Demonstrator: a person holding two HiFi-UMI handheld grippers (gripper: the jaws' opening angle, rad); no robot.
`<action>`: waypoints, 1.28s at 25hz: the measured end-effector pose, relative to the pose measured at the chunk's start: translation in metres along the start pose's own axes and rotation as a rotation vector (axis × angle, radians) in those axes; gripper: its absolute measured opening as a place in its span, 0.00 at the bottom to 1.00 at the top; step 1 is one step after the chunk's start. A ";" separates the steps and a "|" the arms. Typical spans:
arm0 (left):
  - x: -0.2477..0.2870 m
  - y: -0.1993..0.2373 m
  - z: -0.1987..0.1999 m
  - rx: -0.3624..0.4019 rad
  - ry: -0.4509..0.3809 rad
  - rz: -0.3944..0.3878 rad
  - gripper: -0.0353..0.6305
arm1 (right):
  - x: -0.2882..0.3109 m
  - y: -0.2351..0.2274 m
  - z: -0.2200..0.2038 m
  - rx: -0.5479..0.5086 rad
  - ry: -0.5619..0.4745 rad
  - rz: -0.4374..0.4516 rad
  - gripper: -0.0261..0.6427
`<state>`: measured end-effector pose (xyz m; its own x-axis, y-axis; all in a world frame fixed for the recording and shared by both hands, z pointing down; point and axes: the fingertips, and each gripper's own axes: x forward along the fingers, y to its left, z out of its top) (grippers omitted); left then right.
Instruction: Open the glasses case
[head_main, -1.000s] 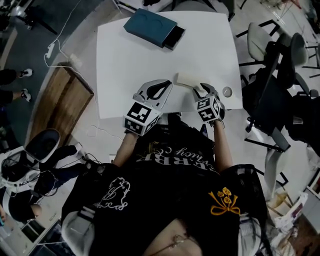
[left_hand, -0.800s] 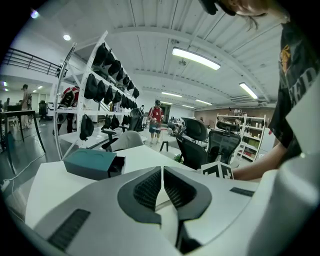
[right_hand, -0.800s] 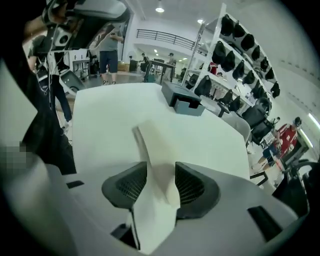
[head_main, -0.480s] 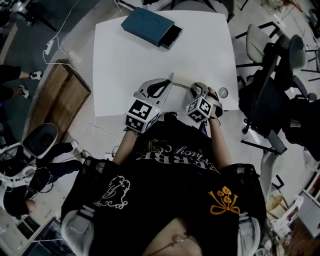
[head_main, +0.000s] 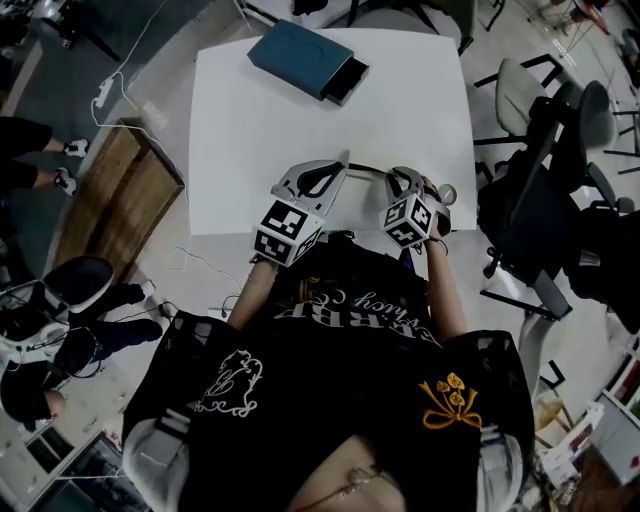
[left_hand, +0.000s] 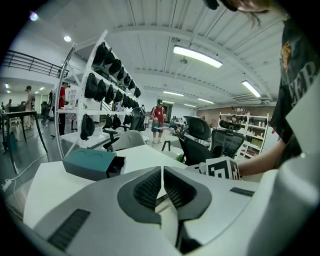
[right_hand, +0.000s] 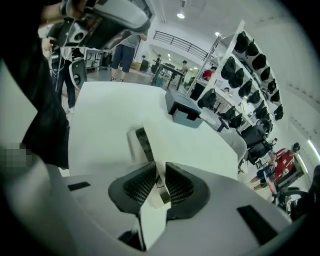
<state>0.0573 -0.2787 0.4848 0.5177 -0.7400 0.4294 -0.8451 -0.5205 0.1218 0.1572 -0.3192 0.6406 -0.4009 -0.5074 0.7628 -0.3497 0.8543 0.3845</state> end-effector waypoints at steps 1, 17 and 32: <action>0.001 0.001 0.000 0.000 0.001 0.001 0.10 | 0.000 -0.005 0.003 0.006 -0.010 -0.008 0.15; -0.005 0.023 -0.004 -0.028 0.026 0.061 0.10 | 0.044 -0.075 0.024 0.168 -0.060 -0.080 0.16; -0.019 0.031 -0.009 -0.028 0.039 0.015 0.10 | 0.025 -0.059 0.030 0.300 -0.098 -0.061 0.28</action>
<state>0.0203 -0.2765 0.4888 0.4999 -0.7303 0.4655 -0.8565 -0.4968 0.1402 0.1426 -0.3853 0.6211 -0.4463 -0.5778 0.6833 -0.6038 0.7580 0.2466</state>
